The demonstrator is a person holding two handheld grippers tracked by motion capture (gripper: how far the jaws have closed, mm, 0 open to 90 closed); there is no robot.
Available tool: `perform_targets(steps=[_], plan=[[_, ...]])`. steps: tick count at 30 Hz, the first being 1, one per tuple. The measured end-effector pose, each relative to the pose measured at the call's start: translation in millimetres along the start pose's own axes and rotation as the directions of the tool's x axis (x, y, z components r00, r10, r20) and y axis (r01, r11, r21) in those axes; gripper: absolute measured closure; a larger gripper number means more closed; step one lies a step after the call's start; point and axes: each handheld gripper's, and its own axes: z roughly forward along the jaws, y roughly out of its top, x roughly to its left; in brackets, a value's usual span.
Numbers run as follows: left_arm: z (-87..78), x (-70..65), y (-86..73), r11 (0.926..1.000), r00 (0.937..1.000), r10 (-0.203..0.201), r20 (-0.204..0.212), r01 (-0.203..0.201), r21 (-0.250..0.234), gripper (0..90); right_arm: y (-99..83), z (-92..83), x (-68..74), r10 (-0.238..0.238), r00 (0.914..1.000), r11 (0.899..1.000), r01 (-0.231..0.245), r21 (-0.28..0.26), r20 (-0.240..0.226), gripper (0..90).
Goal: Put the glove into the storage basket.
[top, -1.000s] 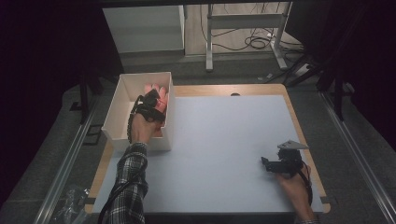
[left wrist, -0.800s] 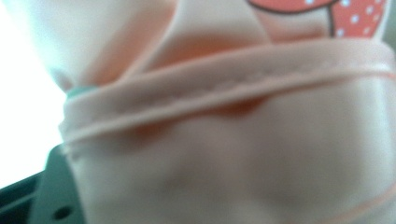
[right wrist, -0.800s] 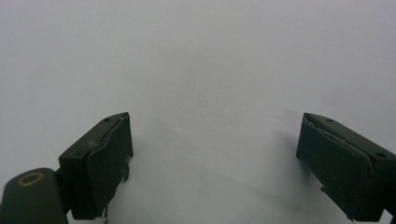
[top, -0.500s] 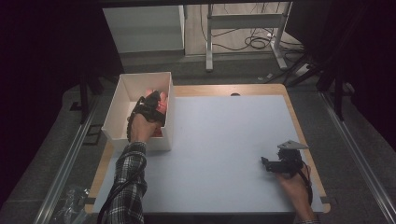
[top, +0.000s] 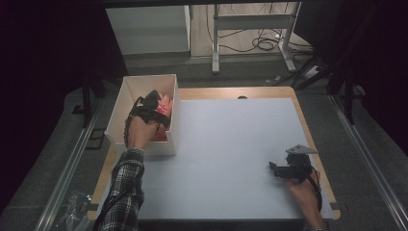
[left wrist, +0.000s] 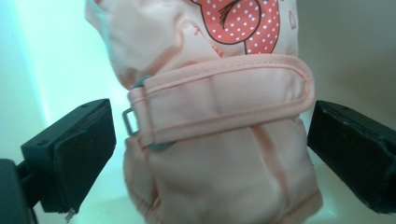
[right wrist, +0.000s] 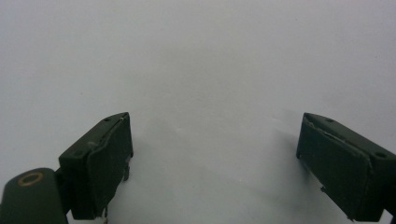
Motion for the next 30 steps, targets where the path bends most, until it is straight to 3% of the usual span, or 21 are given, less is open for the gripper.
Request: perform_targets(steps=[9, 16, 19, 26, 30], plan=[[-18.5, 7.9, -6.3, 0.9987, 0.9995, 0.023, 0.021, -0.022, -0.046, 1.8, 0.0, 0.0, 0.1, -0.001, 1.0000, 1.000, 0.001, 0.000, 0.001, 11.0], [-33.7, 8.9, -9.7, 0.9924, 0.9961, 0.067, 0.057, -0.061, -0.107, 1.4, 0.1, 0.0, 0.2, 0.000, 1.0000, 1.000, 0.000, 0.000, 0.001, 11.0], [-45.1, 8.8, -10.1, 0.9870, 0.9927, 0.090, 0.080, -0.078, -0.140, 1.2, 0.2, 0.0, 0.2, -0.001, 1.0000, 1.000, 0.001, 0.000, 0.001, 11.0], [-64.0, 5.2, -9.4, 0.9772, 0.9900, 0.114, 0.083, -0.097, -0.189, 1.1, 0.1, -0.1, 0.2, -0.003, 1.0000, 1.000, 0.003, 0.000, 0.001, 11.0], [-79.9, -1.9, -8.9, 0.9655, 0.9856, 0.141, 0.093, -0.116, -0.233, 1.0, 0.1, 0.0, 0.3, -0.002, 1.0000, 1.000, 0.002, -0.001, 0.001, 11.0]])
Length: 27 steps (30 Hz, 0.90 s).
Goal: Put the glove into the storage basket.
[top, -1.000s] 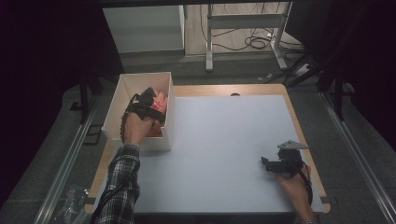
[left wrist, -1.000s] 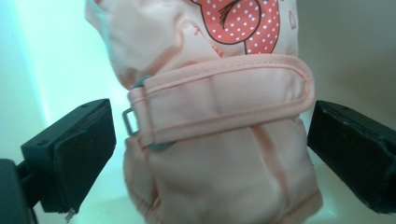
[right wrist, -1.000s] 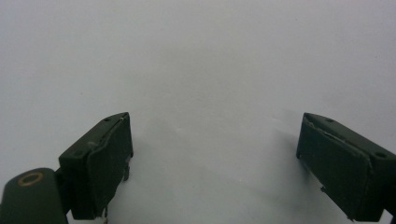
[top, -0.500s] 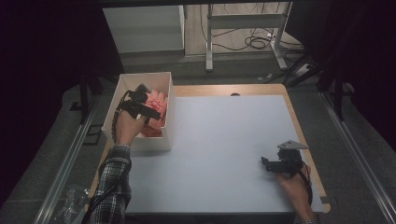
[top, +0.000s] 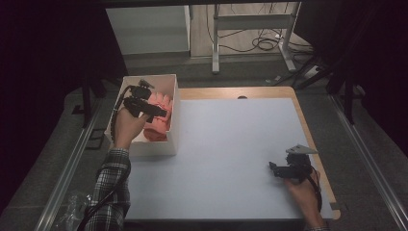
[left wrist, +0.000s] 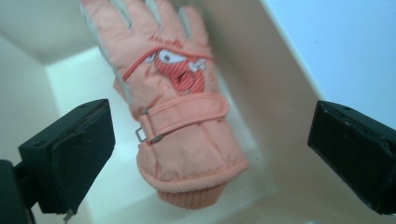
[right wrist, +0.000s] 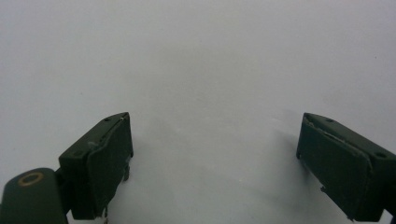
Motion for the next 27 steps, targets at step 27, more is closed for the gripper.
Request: perform_targets(steps=[27], plan=[[-23.9, -78.8, 14.1, 0.9685, 0.9702, 0.210, 0.120, -0.190, -0.161, 0.5, 0.0, 0.0, -0.1, 0.000, 1.0000, 1.000, 0.000, 0.000, 0.000, 11.0]])
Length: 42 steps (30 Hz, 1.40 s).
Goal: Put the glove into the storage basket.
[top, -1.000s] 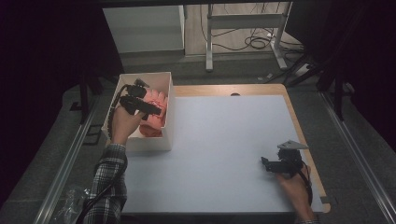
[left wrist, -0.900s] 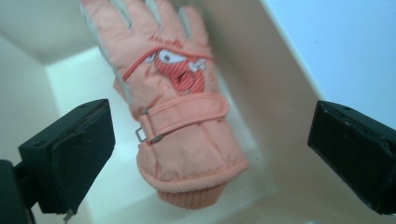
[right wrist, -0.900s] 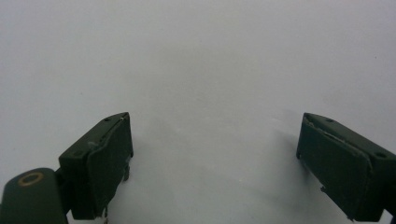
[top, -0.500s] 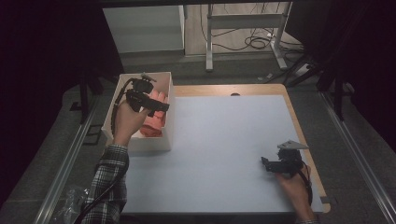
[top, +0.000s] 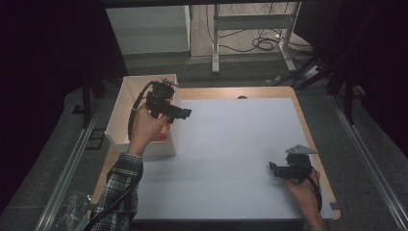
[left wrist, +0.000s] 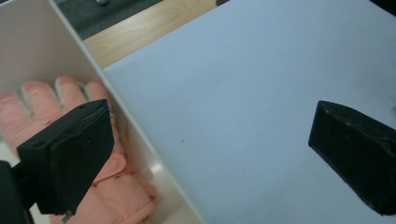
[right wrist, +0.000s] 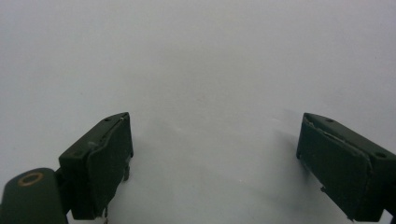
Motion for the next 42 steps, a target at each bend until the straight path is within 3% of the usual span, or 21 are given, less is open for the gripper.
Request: perform_targets(steps=[10, 18, 32, 42], plan=[[8.9, -31.5, 4.5, 0.9977, 0.9963, 0.064, 0.057, -0.062, -0.026, 0.1, -0.1, 0.0, -0.3, -0.003, 1.0000, 1.000, 0.003, 0.001, -0.001, 11.0], [15.2, -48.9, 5.8, 0.9954, 0.9918, 0.089, 0.092, -0.086, -0.044, 0.0, 0.0, 0.0, -0.3, -0.001, 1.0000, 1.000, 0.001, 0.001, -0.001, 11.0], [37.0, -89.0, -3.3, 0.9855, 0.9711, 0.165, 0.173, -0.155, -0.068, 0.1, 0.0, 0.0, -0.4, 0.001, 1.0000, 1.000, -0.001, 0.000, -0.003, 11.1], [50.8, -104.0, -19.1, 0.9811, 0.9612, 0.189, 0.201, -0.177, -0.077, 0.2, 0.0, 0.0, -0.2, 0.000, 1.0000, 1.000, 0.000, 0.000, -0.002, 11.1]])
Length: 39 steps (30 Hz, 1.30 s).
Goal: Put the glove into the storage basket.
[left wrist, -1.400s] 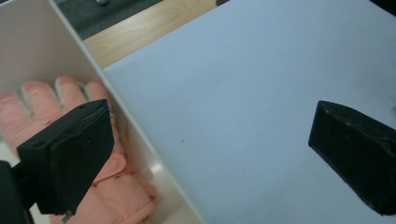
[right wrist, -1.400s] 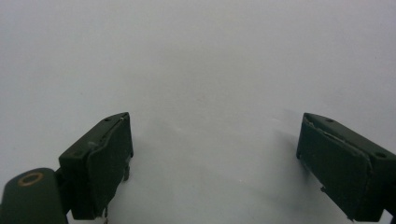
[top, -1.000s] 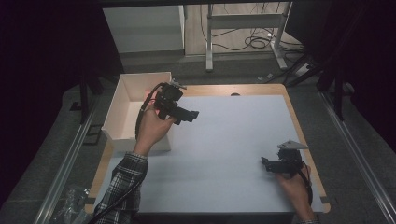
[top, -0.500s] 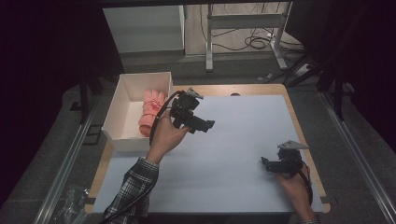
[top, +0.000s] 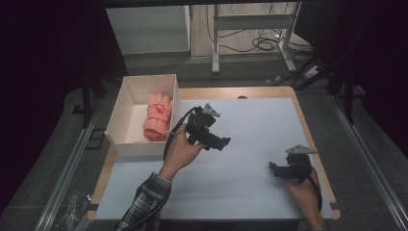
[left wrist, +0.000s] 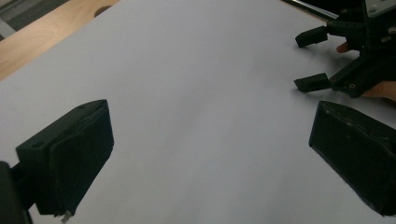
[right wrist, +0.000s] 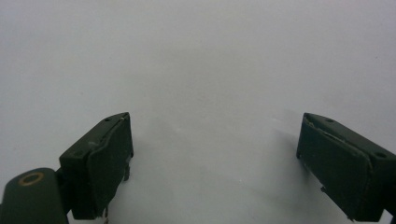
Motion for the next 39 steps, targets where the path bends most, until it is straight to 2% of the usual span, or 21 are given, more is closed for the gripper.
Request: perform_targets(steps=[11, 24, 35, 39], plan=[[16.0, -8.6, -22.0, 1.0000, 0.9991, 0.008, 0.042, -0.008, 0.001, 0.3, 0.0, 0.0, 0.0, -0.001, 1.0000, 1.000, 0.001, 0.000, 0.000, 11.1], [39.1, -12.9, -63.7, 1.0000, 0.9964, -0.010, 0.084, 0.010, 0.000, 0.4, 0.1, -0.2, 0.4, 0.003, 1.0000, 1.000, -0.003, 0.002, 0.001, 11.1], [53.9, -12.9, -94.6, 0.9999, 0.9970, -0.009, 0.077, 0.008, 0.006, 0.4, 0.1, -0.2, 0.3, 0.002, 1.0000, 1.000, -0.002, 0.001, 0.000, 11.1], [59.5, -12.0, -109.9, 0.9997, 0.9971, -0.021, 0.072, 0.021, 0.011, 0.4, 0.1, -0.2, 0.3, 0.002, 1.0000, 1.000, -0.002, 0.001, 0.000, 11.1]])
